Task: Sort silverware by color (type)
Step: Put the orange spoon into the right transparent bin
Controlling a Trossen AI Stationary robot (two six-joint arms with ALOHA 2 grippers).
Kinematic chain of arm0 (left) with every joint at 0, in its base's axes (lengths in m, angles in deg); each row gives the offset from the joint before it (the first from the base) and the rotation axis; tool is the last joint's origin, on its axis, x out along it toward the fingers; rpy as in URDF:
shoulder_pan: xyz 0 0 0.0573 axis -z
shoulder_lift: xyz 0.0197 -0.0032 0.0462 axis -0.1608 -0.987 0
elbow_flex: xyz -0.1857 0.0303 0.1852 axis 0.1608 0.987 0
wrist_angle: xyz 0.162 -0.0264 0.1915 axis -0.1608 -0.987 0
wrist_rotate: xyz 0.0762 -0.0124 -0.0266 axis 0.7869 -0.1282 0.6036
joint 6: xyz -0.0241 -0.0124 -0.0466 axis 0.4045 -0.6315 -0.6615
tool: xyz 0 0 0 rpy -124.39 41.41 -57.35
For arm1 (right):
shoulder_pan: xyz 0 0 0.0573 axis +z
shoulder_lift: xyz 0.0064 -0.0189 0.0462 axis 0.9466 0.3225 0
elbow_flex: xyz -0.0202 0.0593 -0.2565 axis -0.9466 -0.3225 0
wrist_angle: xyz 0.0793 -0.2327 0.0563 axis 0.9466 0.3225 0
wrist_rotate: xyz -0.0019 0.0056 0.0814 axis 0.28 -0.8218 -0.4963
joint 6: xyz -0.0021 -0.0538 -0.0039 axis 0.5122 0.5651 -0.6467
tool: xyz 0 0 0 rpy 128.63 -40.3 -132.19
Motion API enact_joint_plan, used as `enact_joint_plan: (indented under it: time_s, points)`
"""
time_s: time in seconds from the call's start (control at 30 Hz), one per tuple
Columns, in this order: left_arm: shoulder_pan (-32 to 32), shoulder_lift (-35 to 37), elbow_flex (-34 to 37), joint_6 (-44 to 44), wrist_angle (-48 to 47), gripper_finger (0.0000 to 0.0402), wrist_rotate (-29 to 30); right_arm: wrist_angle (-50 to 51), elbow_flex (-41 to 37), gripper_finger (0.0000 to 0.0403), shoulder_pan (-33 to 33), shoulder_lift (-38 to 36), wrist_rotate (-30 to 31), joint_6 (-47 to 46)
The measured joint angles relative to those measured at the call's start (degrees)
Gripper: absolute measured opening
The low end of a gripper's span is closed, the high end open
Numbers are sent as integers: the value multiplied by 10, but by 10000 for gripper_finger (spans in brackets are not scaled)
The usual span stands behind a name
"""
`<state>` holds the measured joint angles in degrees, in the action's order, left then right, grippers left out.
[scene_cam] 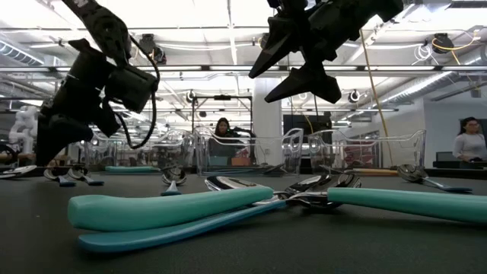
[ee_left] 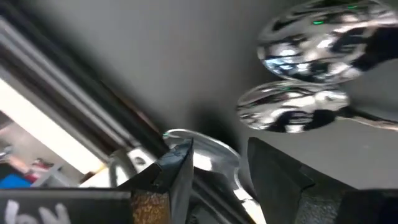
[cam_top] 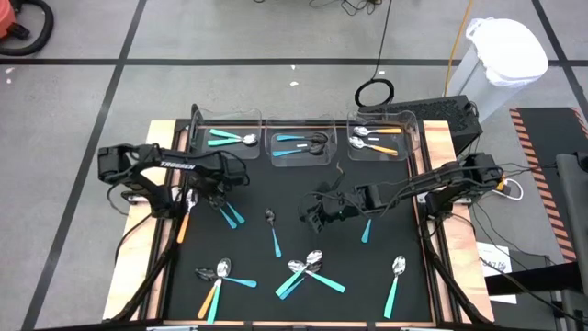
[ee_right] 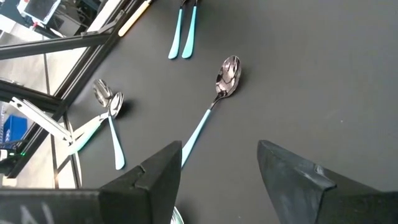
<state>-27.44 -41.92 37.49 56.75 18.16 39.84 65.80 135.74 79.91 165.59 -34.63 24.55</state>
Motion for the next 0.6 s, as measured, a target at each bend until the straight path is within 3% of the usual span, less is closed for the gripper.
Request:
enact_joint_plan:
  time_s: [0.13,0.3,0.6]
  points:
    - [-23,-2,0,26,-20,154,3,0,0,205,7,0,0,-1]
    - [-57,-2,0,36,-71,154,78,1,0,205,17,0,1,0]
    - [-105,-2,0,90,-1,154,29,3,0,205,23,0,2,-1]
